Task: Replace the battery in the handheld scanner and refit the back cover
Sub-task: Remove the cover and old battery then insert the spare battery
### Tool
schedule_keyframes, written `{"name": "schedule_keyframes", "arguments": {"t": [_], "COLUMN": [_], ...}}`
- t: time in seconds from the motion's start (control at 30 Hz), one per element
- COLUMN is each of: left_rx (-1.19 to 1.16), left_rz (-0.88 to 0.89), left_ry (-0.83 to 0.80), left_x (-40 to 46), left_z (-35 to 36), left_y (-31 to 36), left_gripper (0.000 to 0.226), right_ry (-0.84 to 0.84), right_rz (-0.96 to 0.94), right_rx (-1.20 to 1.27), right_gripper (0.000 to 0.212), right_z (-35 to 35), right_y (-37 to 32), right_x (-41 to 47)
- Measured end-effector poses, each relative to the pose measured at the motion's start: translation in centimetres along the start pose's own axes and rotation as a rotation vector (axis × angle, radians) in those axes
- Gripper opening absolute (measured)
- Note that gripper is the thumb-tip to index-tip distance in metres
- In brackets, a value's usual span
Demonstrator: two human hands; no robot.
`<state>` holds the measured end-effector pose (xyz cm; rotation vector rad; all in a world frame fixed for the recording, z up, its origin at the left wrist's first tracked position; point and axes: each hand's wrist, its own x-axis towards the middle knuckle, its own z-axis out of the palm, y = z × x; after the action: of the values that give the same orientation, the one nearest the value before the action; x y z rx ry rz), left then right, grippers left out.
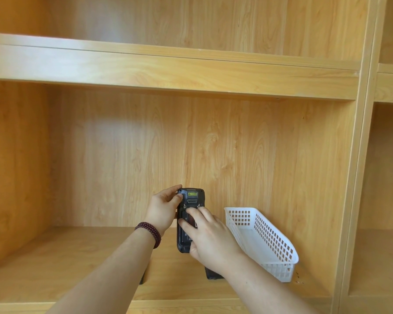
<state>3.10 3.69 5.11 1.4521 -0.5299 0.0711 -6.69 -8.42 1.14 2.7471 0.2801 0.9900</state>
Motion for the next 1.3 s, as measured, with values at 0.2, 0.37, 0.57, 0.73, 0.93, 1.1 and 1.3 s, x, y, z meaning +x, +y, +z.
{"name": "schedule_keyframes", "arguments": {"t": [0.2, 0.37, 0.57, 0.73, 0.93, 1.1, 1.3], "left_rx": [-0.001, 0.008, 0.037, 0.056, 0.045, 0.021, 0.019], "left_rz": [0.002, -0.004, -0.008, 0.019, 0.023, 0.0, -0.008], "left_ry": [0.008, 0.0, -0.011, -0.012, -0.02, -0.019, -0.011], "left_x": [0.3, 0.4, 0.4, 0.4, 0.6, 0.5, 0.2], "left_z": [0.1, -0.2, -0.2, -0.1, -0.1, -0.2, -0.2], "left_y": [-0.1, -0.4, -0.9, -0.8, -0.5, -0.7, -0.8], "left_gripper": [0.029, 0.029, 0.028, 0.03, 0.031, 0.031, 0.031], "right_ry": [0.04, 0.002, -0.016, -0.036, -0.04, -0.084, -0.133], "right_rz": [0.096, 0.068, -0.009, -0.055, -0.059, -0.018, 0.02], "right_rx": [0.095, 0.058, -0.026, -0.041, -0.031, 0.104, 0.143], "right_gripper": [0.056, 0.063, 0.061, 0.057, 0.055, 0.058, 0.055], "right_z": [0.4, 0.8, 0.8, 0.1, -0.2, -0.5, -0.7], "right_y": [-0.9, -0.7, -0.6, 0.1, 0.4, 0.3, 0.2], "right_x": [0.0, 0.1, 0.3, 0.5, 0.4, -0.2, -0.4]}}
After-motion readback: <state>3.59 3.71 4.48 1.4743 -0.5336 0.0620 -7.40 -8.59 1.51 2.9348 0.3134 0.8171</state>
